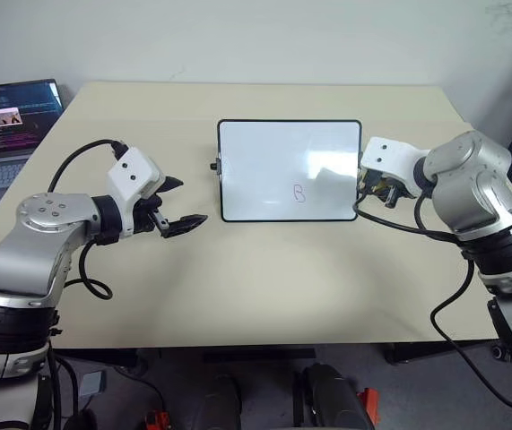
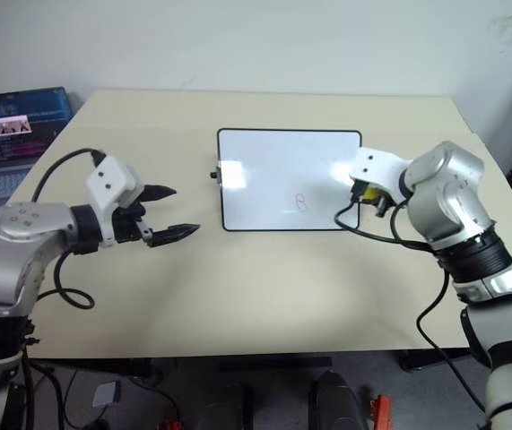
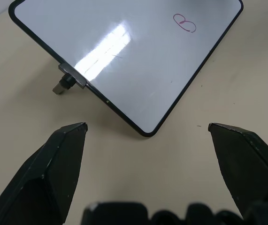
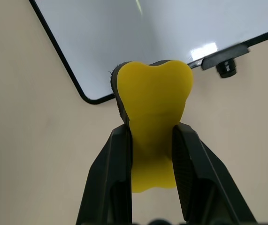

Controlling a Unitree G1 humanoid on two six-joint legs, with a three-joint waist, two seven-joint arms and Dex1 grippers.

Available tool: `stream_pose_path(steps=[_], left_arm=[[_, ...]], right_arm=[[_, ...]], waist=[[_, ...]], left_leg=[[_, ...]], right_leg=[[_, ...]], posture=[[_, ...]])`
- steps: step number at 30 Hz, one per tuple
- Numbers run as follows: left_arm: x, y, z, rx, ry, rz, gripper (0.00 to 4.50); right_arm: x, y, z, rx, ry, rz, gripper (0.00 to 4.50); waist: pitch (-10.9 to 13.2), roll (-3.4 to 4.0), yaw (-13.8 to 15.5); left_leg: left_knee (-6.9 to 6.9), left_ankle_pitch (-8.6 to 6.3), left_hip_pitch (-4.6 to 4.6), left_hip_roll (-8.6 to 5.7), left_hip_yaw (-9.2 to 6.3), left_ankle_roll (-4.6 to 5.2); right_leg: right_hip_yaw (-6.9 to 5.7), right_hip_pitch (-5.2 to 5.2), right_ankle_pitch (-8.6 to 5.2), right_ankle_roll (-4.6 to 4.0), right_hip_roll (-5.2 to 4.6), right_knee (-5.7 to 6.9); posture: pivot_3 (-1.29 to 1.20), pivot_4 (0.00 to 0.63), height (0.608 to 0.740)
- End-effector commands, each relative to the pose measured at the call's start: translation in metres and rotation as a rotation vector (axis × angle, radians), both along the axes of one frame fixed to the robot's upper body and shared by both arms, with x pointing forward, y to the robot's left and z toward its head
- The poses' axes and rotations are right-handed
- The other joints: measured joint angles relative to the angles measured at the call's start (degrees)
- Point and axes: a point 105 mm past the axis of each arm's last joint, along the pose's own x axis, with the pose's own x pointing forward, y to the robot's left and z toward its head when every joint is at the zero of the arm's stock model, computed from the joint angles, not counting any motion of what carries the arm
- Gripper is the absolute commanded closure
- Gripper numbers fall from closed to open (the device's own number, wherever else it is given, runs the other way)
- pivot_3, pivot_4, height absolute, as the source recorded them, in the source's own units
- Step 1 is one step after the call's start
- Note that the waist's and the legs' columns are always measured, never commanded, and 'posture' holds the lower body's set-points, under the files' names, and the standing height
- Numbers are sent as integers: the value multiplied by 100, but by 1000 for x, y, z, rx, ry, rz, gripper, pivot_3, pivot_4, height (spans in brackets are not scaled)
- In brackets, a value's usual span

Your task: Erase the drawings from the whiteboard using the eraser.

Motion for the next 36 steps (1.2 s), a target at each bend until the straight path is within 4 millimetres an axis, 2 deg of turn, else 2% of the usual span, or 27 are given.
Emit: stream_pose_path(steps=[1,3,13,18,24,32,36], left_arm=[[-1,1,18,9,-80,2,0],[-2,1,19,7,-82,2,0],[0,1,27,3,-107,1,0],[0,2,34,-14,-124,0,0],[0,-1,34,-19,-129,-7,0],[0,-2,32,-13,-125,-11,0],[0,-3,29,-14,-118,-17,0]], right_arm=[[9,3,40,99,-141,-32,3668],[13,5,50,132,-172,-51,3668],[15,13,54,159,-193,-30,3669],[17,27,72,252,-237,0,3669],[16,38,74,279,-236,43,3669],[15,42,76,297,-240,63,3669],[13,48,83,328,-254,94,3669]], waist=[[0,0,-2],[2,2,-18],[2,2,9],[2,3,-7],[3,4,-2],[3,4,-1],[3,4,-1]], left_leg=[[0,0,0,0,0,0],[0,0,0,0,1,0],[0,-1,-4,0,-1,0],[0,0,-4,0,0,-1],[0,-1,-4,0,-1,0],[0,-1,-4,0,-1,0],[0,-1,-4,0,0,0]], right_leg=[[0,0,0,0,0,0],[2,-1,0,0,0,1],[-1,-3,1,-3,0,0],[0,-4,3,-6,0,2],[-1,-4,3,-6,0,1],[-1,-4,4,-6,0,3],[-1,-4,4,-7,0,3]], posture=[[0,150,740],[0,150,740],[0,150,740],[0,150,740],[0,150,740],[0,150,740],[0,150,740]])
